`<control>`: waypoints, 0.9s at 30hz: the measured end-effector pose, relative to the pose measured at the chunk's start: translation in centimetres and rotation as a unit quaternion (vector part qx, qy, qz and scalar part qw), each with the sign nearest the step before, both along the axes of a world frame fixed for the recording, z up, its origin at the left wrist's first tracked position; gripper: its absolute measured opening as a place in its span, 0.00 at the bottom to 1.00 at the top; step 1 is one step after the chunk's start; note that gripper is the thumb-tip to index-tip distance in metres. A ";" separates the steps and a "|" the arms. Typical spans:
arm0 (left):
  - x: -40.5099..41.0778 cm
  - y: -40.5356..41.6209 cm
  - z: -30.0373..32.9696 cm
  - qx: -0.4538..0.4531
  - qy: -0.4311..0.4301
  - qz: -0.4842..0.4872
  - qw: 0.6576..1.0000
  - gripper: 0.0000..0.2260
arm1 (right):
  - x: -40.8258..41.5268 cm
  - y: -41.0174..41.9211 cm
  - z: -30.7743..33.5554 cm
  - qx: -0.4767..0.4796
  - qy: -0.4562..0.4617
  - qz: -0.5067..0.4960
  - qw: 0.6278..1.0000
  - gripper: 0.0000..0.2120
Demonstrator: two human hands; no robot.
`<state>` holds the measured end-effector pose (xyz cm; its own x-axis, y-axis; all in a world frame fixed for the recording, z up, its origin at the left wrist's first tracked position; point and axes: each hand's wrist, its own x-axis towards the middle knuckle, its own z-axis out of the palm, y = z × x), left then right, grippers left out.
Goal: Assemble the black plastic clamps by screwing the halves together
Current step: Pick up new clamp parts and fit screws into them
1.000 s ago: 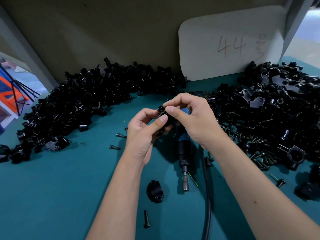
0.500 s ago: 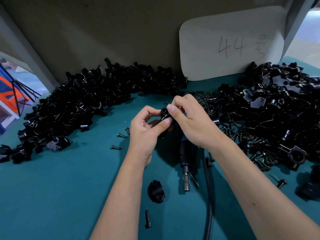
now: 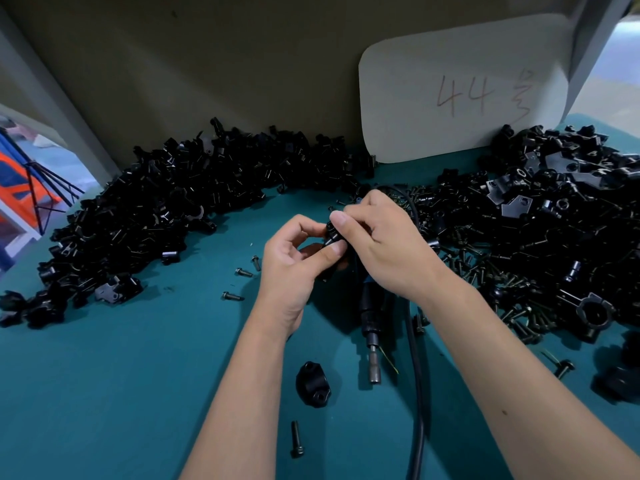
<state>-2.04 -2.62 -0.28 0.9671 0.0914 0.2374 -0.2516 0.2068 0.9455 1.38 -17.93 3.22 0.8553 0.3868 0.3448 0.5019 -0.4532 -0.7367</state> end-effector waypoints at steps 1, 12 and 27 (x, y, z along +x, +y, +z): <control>0.0 0.0 0.0 0.005 -0.003 -0.002 1.000 0.09 | 0.0 0.2 -0.1 -0.003 -0.008 -0.021 1.000 0.22; 0.4 -0.1 -0.4 0.013 0.005 0.015 1.000 0.09 | 0.6 -0.7 -1.0 -0.040 -0.042 0.003 0.998 0.15; 0.3 -0.6 -0.4 0.045 -0.004 0.017 0.999 0.08 | 1.0 -0.7 -1.0 -0.036 -0.072 -0.051 0.995 0.25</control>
<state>-1.72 -3.21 -0.69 0.9618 0.1016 0.2544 -0.2651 0.1114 0.9578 2.36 -18.61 2.20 0.8353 0.3281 0.4412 0.5483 -0.5558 -0.6248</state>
